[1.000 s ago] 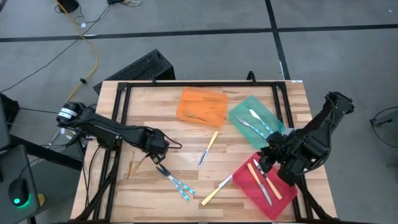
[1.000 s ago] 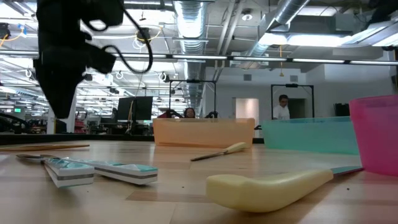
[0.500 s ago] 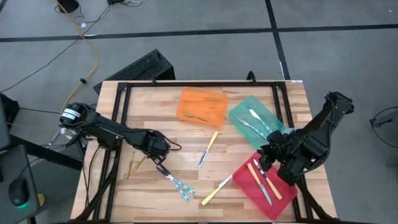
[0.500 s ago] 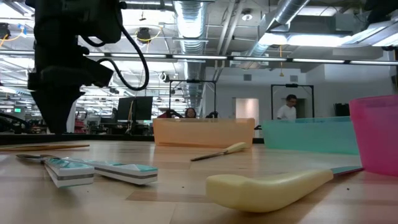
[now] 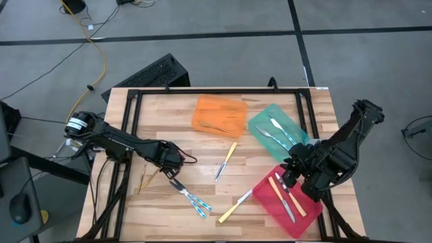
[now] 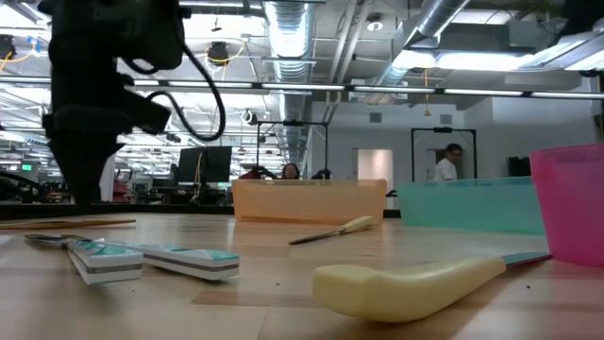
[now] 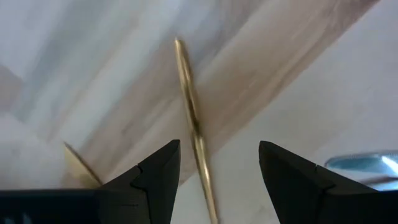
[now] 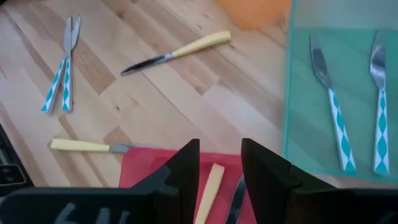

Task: Sort silverware by color (type)
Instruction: Put the right gold knife into the orange bin

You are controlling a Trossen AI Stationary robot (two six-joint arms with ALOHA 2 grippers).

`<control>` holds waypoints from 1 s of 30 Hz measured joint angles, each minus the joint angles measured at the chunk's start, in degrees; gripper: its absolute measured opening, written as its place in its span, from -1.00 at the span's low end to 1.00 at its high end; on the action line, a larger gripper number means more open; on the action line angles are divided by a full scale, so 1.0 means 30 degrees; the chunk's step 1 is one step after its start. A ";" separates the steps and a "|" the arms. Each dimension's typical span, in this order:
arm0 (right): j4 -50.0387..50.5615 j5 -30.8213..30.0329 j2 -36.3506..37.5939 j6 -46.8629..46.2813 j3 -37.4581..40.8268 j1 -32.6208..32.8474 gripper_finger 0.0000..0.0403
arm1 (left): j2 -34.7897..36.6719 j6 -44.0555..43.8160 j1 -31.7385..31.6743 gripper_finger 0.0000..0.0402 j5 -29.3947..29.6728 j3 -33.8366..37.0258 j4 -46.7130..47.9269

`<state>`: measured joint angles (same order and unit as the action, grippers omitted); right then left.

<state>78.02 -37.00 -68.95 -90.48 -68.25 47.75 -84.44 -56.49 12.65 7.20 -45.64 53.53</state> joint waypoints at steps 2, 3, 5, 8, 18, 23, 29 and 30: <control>-0.0007 -0.0416 0.0000 0.0238 0.0000 -0.0102 -0.31 | 0.0000 0.0083 0.0001 0.00 -0.0696 0.0652 -0.0277; 0.0000 -0.0555 0.0000 0.0317 0.0000 -0.0132 -0.31 | 0.0000 -0.0079 0.0005 0.00 -0.1083 0.1028 -0.0555; 0.0000 -0.0744 0.0000 0.0624 0.0000 -0.0279 -0.31 | -0.0007 -0.0764 0.0073 0.00 -0.1548 0.1740 -0.1347; 0.0000 -0.0704 0.0000 0.1130 0.0000 -0.0525 -0.31 | 0.0095 -0.1991 0.0311 0.00 -0.1638 0.2534 -0.2396; -0.0371 0.0867 -0.0007 0.0788 0.0000 -0.1103 -0.31 | 0.0153 -0.3178 0.0543 -0.45 -0.1014 0.3134 -0.2757; -0.0376 0.0188 -0.0007 0.0682 0.0000 -0.1096 -0.31 | 0.0109 -0.2230 0.0556 -0.90 -0.0392 0.3189 -0.2318; -0.0540 -0.0701 -0.0007 0.0662 0.0000 -0.1096 -0.31 | 0.0160 -0.2295 0.0558 -0.95 -0.0316 0.3185 -0.2315; -0.0610 -0.0815 -0.0007 0.0651 0.0000 -0.1096 -0.31 | 0.0192 -0.2318 0.0571 -0.96 -0.0300 0.3138 -0.2305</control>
<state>76.19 -39.45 -68.97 -88.52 -68.25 44.47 -83.87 -63.44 14.37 6.30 -36.23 46.62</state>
